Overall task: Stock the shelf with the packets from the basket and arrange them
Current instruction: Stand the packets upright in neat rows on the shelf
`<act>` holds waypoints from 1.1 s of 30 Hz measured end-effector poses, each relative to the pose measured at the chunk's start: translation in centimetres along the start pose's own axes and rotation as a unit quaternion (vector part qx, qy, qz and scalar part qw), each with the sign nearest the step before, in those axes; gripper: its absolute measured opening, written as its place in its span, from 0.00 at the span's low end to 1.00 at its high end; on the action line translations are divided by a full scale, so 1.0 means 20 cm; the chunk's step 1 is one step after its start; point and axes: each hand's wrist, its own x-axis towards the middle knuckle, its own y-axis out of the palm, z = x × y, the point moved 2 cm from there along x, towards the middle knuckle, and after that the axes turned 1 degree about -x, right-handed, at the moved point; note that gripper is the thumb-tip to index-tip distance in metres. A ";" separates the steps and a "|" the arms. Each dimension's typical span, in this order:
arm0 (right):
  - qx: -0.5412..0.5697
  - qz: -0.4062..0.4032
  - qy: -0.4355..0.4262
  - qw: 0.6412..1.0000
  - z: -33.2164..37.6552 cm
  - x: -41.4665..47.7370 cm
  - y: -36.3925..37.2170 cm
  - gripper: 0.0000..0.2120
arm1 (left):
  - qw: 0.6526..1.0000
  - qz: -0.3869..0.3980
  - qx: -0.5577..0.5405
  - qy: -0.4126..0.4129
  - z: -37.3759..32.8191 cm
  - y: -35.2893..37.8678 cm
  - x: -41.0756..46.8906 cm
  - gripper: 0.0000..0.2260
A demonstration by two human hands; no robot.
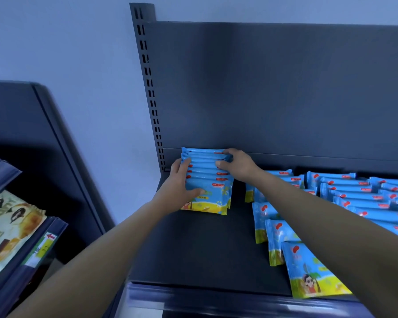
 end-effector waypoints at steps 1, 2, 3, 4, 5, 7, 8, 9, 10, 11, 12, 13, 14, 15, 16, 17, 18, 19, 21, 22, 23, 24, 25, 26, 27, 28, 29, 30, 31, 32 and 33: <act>-0.005 0.007 0.010 1.000 -0.01 0.00 0.00 0.28 | 1.000 -0.002 0.004 0.007 0.01 0.00 -0.01 0.40; -0.012 0.018 0.022 1.000 -0.01 0.00 0.00 0.31 | 1.000 0.000 0.008 0.010 0.02 0.00 -0.02 0.40; -0.020 0.032 0.038 0.999 -0.01 0.00 -0.01 0.35 | 1.000 0.001 0.013 0.012 0.02 0.00 -0.03 0.39; -0.030 0.048 0.057 0.997 0.00 -0.01 -0.02 0.37 | 1.000 0.001 0.020 0.012 0.02 -0.01 -0.02 0.39; -0.049 0.067 0.077 0.994 0.02 -0.03 -0.03 0.37 | 1.000 -0.002 0.027 0.014 0.02 -0.01 -0.02 0.39; -0.091 0.127 0.109 0.982 0.05 -0.08 -0.03 0.28 | 0.999 -0.015 0.046 0.018 0.01 -0.02 -0.01 0.38; -0.098 0.158 0.122 0.975 0.05 -0.10 -0.02 0.23 | 0.998 -0.019 0.054 0.017 0.01 -0.02 -0.01 0.38; -0.095 0.180 0.131 0.970 0.04 -0.11 0.00 0.20 | 0.998 -0.014 0.056 0.012 0.01 -0.02 -0.01 0.40; -0.083 0.189 0.135 0.969 0.03 -0.11 0.02 0.19 | 0.999 0.004 0.053 0.005 0.02 -0.02 -0.01 0.43; -0.067 0.186 0.136 0.971 0.02 -0.11 0.05 0.19 | 0.998 0.031 0.046 -0.004 0.03 -0.02 -0.02 0.47; -0.049 0.176 0.129 0.975 0.01 -0.11 0.07 0.19 | 0.998 0.057 0.039 -0.014 0.03 -0.01 -0.03 0.50; -0.033 0.165 0.120 0.978 0.00 -0.10 0.07 0.20 | 0.997 0.070 0.036 -0.022 0.03 -0.01 -0.03 0.52; -0.016 0.156 0.113 0.981 0.01 -0.10 0.08 0.21 | 0.997 0.066 0.037 -0.028 0.03 -0.02 -0.03 0.52; -0.010 0.147 0.103 0.984 0.02 -0.10 0.08 0.23 | 0.998 0.050 0.040 -0.030 0.02 -0.02 -0.02 0.52; -0.017 0.134 0.090 0.987 0.02 -0.09 0.07 0.24 | 0.998 0.028 0.043 -0.030 0.01 -0.03 -0.01 0.51; -0.036 0.122 0.082 0.988 0.03 -0.09 0.07 0.24 | 0.999 0.010 0.044 -0.027 0.00 -0.03 -0.01 0.50; -0.052 0.114 0.075 0.989 0.03 -0.09 0.06 0.25 | 0.999 0.001 0.041 -0.024 0.00 -0.02 -0.01 0.49; -0.055 0.118 0.075 0.989 0.03 -0.09 0.06 0.26 | 0.999 0.002 0.035 -0.025 0.00 -0.02 -0.01 0.49; -0.034 0.139 0.083 0.986 0.02 -0.09 0.06 0.26 | 0.999 0.023 0.026 -0.037 0.00 -0.01 -0.01 0.49; -0.028 0.147 0.085 0.985 0.02 -0.09 0.06 0.26 | 0.998 0.037 0.023 -0.045 0.01 -0.02 -0.01 0.49; -0.032 0.150 0.087 0.984 0.02 -0.10 0.05 0.25 | 0.997 0.047 0.020 -0.051 0.01 -0.02 -0.01 0.49; -0.037 0.149 0.085 0.985 0.02 -0.10 0.05 0.25 | 0.997 0.052 0.017 -0.056 0.01 -0.03 -0.01 0.48; -0.043 0.145 0.082 0.985 0.02 -0.11 0.05 0.25 | 0.997 0.052 0.016 -0.058 0.01 -0.03 0.00 0.48; -0.053 0.138 0.075 0.986 0.02 -0.11 0.05 0.26 | 0.997 0.048 0.018 -0.059 0.01 -0.03 0.00 0.47; -0.069 0.133 0.069 0.986 0.03 -0.12 0.05 0.26 | 0.997 0.044 0.022 -0.059 0.00 -0.03 -0.01 0.47; -0.086 0.126 0.063 0.986 0.02 -0.12 0.05 0.27 | 0.997 0.038 0.027 -0.057 0.00 -0.02 -0.01 0.46; -0.096 0.121 0.062 0.986 0.02 -0.13 0.05 0.27 | 0.998 0.034 0.028 -0.055 -0.01 -0.01 -0.02 0.46; -0.094 0.120 0.060 0.987 0.02 -0.13 0.05 0.27 | 0.998 0.031 0.025 -0.055 -0.01 -0.01 -0.02 0.46; -0.085 0.120 0.061 0.987 0.02 -0.14 0.04 0.28 | 0.998 0.030 0.020 -0.057 -0.01 -0.01 -0.02 0.47; -0.080 0.121 0.058 0.988 0.02 -0.14 0.04 0.28 | 0.998 0.033 0.011 -0.060 -0.01 -0.01 -0.03 0.48; -0.083 0.120 0.054 0.988 0.02 -0.15 0.02 0.27 | 0.997 0.036 0.000 -0.062 -0.01 -0.01 -0.03 0.49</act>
